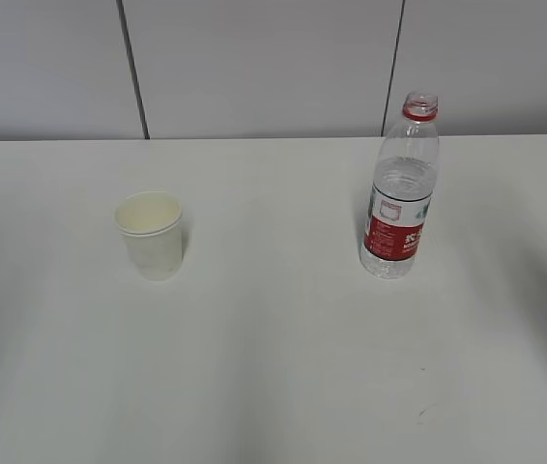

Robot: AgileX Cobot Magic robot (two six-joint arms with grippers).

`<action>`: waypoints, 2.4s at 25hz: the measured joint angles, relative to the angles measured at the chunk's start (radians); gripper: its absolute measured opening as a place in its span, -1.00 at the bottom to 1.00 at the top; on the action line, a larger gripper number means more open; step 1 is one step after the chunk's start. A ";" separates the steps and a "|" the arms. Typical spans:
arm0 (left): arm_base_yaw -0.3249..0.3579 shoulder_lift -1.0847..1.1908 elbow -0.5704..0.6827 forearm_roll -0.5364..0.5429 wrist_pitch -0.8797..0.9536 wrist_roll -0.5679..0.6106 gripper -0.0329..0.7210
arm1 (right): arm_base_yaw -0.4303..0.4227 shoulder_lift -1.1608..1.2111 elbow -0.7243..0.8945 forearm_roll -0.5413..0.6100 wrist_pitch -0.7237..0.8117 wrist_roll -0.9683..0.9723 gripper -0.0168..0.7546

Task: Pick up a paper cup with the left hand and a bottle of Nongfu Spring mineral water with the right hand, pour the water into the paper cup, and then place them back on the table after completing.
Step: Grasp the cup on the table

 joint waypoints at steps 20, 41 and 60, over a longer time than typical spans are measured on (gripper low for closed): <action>-0.036 0.950 0.306 0.213 -1.345 0.000 0.25 | 0.000 0.256 0.000 0.025 -0.296 0.002 0.56; -0.037 1.297 0.306 0.455 -1.554 0.000 0.25 | 0.000 0.349 0.152 -0.027 -0.702 0.001 0.56; -0.037 1.297 0.232 0.393 -1.557 0.000 0.78 | 0.000 0.349 0.152 -0.027 -0.741 0.021 0.56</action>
